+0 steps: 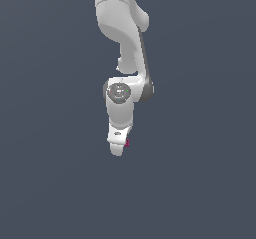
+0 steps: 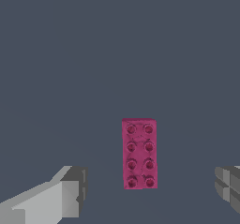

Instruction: Pick up the object and move it to a goal position.

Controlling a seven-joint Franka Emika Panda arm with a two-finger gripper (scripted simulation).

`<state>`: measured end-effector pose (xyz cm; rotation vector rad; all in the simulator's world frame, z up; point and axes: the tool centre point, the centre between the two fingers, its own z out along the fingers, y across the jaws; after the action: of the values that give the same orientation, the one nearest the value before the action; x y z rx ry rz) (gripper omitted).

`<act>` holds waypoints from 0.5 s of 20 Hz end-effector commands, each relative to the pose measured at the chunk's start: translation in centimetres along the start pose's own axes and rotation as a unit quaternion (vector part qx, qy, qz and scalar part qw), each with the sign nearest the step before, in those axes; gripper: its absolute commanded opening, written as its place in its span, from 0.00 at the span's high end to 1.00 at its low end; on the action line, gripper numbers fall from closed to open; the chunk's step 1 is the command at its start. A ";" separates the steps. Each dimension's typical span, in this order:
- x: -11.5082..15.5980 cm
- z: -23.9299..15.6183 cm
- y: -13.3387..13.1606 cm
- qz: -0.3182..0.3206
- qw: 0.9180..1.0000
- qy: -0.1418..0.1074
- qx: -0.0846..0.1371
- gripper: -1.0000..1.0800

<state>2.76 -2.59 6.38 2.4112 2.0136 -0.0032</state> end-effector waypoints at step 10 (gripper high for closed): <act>0.0 1.1 0.0 -0.010 1.000 0.001 0.000 0.04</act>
<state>2.83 -2.63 5.72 2.3906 2.0370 0.0005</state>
